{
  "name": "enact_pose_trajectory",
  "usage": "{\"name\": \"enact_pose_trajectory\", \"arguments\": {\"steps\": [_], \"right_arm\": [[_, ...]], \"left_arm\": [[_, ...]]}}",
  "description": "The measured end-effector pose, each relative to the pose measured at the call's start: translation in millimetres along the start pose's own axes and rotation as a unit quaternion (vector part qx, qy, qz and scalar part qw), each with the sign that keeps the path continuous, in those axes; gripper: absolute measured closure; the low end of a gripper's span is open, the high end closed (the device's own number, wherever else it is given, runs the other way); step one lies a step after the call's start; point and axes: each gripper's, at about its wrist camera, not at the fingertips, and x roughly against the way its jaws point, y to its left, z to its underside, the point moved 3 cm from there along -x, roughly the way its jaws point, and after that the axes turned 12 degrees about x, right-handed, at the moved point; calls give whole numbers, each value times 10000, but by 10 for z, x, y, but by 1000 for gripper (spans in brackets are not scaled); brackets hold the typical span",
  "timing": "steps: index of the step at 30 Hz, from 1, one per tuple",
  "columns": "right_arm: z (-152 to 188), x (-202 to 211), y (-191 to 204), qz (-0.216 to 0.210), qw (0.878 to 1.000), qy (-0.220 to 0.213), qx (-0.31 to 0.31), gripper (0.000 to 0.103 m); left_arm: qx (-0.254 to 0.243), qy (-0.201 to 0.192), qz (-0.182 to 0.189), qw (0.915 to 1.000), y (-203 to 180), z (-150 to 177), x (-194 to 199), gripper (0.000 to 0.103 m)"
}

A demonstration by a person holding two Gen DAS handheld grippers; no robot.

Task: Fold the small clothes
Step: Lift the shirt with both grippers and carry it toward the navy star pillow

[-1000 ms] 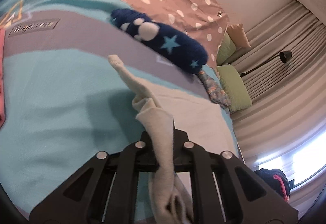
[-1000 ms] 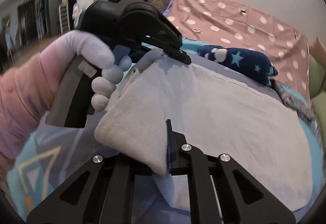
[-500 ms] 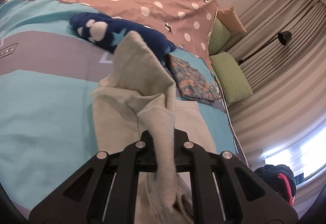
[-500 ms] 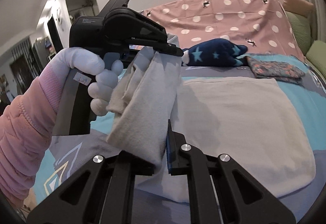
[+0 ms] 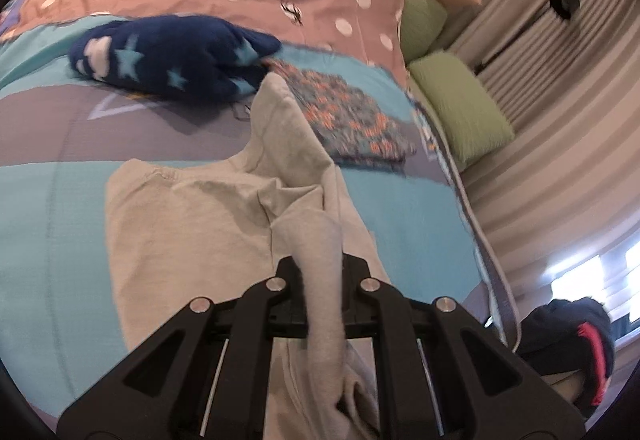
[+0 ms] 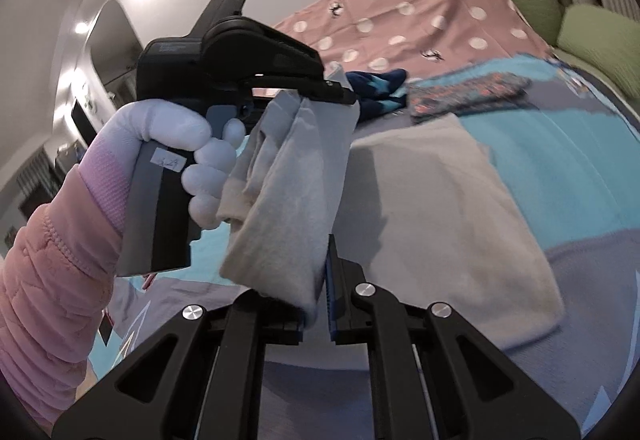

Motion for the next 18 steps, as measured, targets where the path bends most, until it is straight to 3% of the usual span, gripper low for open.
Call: {"name": "enact_pose_trajectory", "arguments": {"steps": [6,13,18], "right_arm": [[152,109,-408,23,9984,33,-559,95],[272,141,-711,146,9960,86,-879,99],[395,117,-812,131,9940,258,-1054,99]], "left_arm": [[-213,303,-396,9985,-295,112,-524,96],[-368,516,-906,9939,-391,151,-935,96],[-468,565,-804,9941,-513,196,-978,85]]}}
